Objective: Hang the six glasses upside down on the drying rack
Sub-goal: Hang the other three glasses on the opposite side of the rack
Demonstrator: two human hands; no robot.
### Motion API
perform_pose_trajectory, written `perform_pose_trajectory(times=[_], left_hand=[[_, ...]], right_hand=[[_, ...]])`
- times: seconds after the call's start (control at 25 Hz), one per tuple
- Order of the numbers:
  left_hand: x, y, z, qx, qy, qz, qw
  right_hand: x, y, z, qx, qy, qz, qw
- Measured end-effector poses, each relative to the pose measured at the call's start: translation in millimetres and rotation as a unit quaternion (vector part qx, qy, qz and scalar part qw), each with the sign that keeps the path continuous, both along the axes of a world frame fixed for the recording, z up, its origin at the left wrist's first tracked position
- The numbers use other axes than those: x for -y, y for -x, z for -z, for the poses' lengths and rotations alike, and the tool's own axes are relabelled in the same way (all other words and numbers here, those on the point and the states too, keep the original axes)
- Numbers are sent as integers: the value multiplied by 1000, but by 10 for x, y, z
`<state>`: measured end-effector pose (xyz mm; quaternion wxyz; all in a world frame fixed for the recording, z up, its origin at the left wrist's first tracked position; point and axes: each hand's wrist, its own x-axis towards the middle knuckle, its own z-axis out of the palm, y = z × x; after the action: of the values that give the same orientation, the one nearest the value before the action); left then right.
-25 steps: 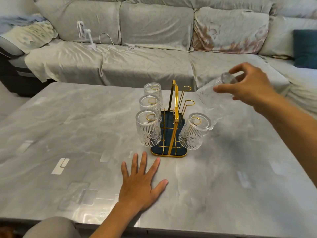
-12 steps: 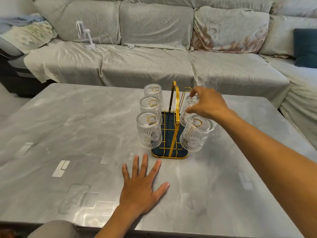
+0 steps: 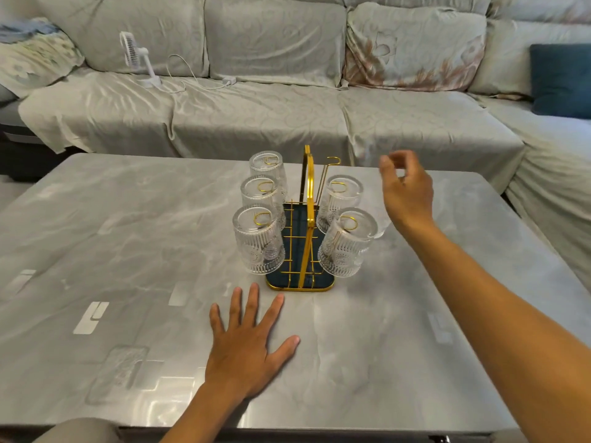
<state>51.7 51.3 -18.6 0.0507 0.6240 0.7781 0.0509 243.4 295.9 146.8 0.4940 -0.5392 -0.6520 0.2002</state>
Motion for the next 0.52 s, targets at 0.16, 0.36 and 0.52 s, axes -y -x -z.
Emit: perform_pose_trajectory(times=[0.16, 0.36, 0.52], left_hand=[[11, -24, -67, -2, -1, 9, 1000], [24, -30, -77, 3, 2, 2, 1000], [-4, -25, -57, 4, 0, -10, 1000]], right_hand=[[-203, -318, 647, -68, 234, 37, 969], [-374, -221, 1038, -81, 258, -34, 962], [-393, -217, 1079, -92, 255, -15, 962]])
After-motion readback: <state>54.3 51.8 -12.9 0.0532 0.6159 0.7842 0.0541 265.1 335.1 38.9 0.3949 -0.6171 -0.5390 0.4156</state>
